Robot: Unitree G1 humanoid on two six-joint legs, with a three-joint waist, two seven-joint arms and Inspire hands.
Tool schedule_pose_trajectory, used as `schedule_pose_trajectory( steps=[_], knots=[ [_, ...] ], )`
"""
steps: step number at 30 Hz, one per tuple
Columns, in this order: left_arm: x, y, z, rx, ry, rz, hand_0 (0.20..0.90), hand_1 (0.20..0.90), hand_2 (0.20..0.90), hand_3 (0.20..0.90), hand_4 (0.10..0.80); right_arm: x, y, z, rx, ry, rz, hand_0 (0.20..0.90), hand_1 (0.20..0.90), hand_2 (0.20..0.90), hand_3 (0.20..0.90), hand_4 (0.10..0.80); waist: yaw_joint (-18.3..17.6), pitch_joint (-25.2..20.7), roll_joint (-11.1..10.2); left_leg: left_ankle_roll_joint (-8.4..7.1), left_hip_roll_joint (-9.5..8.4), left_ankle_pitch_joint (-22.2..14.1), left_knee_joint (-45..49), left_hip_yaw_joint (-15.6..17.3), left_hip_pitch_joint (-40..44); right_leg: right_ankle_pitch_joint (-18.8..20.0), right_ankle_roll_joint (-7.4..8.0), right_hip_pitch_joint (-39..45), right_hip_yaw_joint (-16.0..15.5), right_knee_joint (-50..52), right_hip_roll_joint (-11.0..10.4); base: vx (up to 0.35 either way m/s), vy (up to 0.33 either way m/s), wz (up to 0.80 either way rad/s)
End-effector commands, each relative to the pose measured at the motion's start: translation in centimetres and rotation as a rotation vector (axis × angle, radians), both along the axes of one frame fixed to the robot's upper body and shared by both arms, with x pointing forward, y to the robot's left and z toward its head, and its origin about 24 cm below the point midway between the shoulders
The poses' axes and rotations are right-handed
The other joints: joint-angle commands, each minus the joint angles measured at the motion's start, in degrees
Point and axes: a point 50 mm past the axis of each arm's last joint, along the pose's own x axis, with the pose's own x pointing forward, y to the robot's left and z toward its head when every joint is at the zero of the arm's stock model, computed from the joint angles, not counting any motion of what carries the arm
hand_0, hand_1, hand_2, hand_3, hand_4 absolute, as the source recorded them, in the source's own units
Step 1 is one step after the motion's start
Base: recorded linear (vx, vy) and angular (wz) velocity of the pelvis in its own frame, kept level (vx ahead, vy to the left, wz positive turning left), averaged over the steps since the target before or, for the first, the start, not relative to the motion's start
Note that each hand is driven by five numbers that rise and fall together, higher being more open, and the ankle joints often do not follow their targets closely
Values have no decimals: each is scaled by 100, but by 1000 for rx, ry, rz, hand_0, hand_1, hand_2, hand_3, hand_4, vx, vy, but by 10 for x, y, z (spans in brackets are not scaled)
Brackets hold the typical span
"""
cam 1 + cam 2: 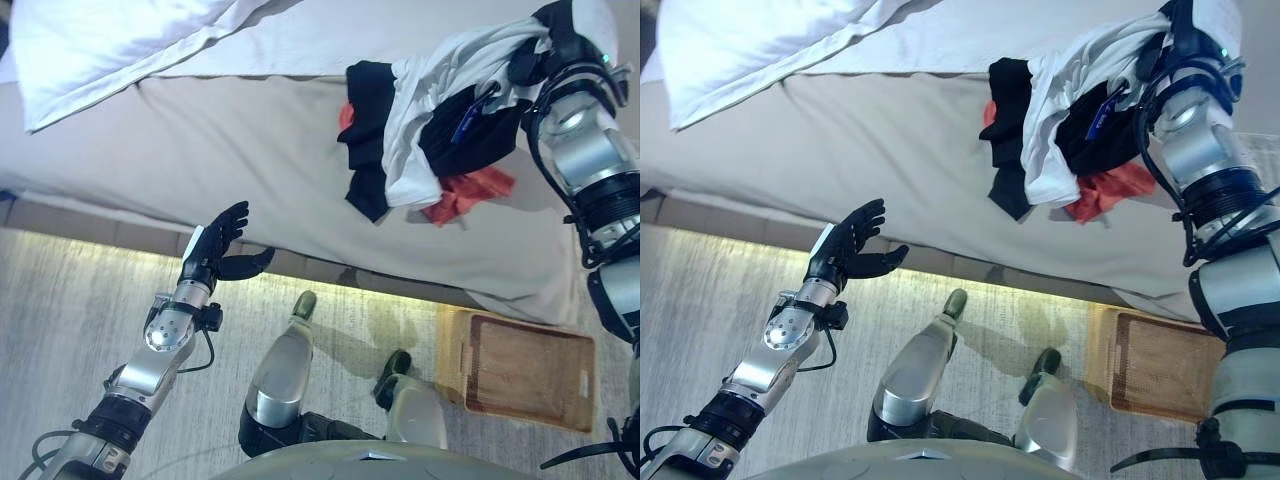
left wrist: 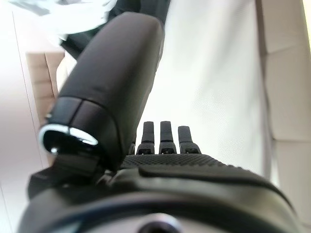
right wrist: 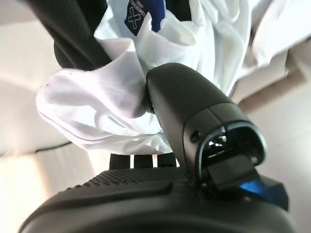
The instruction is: Pick up the clothes from the bed and place them into the basket
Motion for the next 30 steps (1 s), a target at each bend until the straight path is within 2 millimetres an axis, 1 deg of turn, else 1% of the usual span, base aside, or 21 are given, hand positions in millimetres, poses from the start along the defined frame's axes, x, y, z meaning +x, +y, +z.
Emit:
schedule_pose_trajectory(
  steps=[1,5,6,9,11,19,29,30],
  knots=[
    [-17,4,-17,-10,36,32,900,900,900,900,800,-24,-22,41,-91,-153,-44,300,300,300,200,100,-452,-1722,-267,-26,502,-90,-387,177,216,135,-151,18,185,-150,159,93,47,-29],
    [-21,4,-25,-10,78,28,900,900,900,900,800,-31,-37,48,-52,-132,-46,300,300,300,200,100,-617,-2051,-303,-70,593,3,-747,339,474,285,-105,158,309,-457,226,94,37,-25],
    [-21,4,-28,-13,91,28,900,900,900,900,800,-35,-46,49,-7,-119,-42,300,300,300,200,100,-690,-2197,-319,-106,624,54,-946,398,610,362,-83,247,357,-631,261,127,30,-27],
    [-20,2,-31,-15,102,22,900,900,900,900,800,-37,-53,48,2,-91,-45,300,300,300,200,100,-726,-2300,-336,-140,638,62,-1025,406,680,380,-75,313,368,-706,272,73,6,-22],
    [-20,0,-32,-19,104,19,900,900,900,900,800,-37,-56,42,6,-61,-37,300,300,300,200,100,-746,-2303,-328,-162,649,22,-975,390,691,347,-91,315,339,-668,261,34,-2,-12],
    [-20,-6,-35,-20,114,-7,900,900,900,900,800,-25,-47,17,42,54,31,300,300,300,200,100,-629,-2167,-259,-204,655,49,-979,213,680,303,-124,334,202,-642,218,0,1,-1],
    [-24,-7,-36,-20,123,-30,900,900,900,900,800,-11,-25,7,25,86,114,300,300,300,200,100,-366,-2029,-174,-220,573,162,-1123,-47,610,320,-113,381,-92,-702,125,-6,37,16],
    [-25,-7,-37,-21,127,-31,900,900,900,900,800,-10,-20,8,15,83,133,300,300,300,200,100,-331,-2017,-173,-216,562,167,-1138,-75,611,324,-111,402,-124,-722,120,20,30,19]
  ],
)
